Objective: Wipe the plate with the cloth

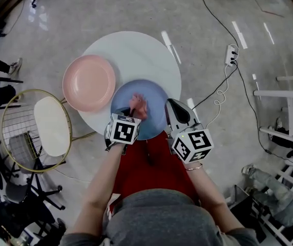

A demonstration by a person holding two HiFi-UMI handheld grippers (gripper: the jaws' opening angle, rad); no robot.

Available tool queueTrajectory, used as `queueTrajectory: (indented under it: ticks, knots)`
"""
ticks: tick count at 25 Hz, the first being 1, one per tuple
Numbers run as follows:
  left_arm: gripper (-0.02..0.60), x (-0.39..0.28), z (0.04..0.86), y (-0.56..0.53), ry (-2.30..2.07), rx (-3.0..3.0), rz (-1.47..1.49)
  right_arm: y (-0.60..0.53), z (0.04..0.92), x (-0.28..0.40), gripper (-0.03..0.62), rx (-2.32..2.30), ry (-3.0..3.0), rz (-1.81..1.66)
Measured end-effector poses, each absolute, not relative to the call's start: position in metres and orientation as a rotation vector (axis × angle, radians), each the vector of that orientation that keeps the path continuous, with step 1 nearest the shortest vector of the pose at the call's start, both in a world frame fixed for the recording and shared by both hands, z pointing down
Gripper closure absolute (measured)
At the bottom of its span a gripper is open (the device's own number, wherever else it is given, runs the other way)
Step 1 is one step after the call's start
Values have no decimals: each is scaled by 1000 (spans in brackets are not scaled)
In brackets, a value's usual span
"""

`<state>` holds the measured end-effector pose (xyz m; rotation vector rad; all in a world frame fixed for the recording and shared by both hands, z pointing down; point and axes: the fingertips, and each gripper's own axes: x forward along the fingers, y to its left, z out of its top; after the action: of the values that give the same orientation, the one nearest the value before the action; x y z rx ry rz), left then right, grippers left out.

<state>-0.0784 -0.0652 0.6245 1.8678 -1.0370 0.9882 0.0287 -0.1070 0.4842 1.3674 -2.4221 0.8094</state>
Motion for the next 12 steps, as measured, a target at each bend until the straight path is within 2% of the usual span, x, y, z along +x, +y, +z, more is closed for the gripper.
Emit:
queueTrajectory:
  ticks: [12]
  knots:
    - [549,-128,618,-63,-1173,1782,997,-110,483,1,565,1271,-2462,786]
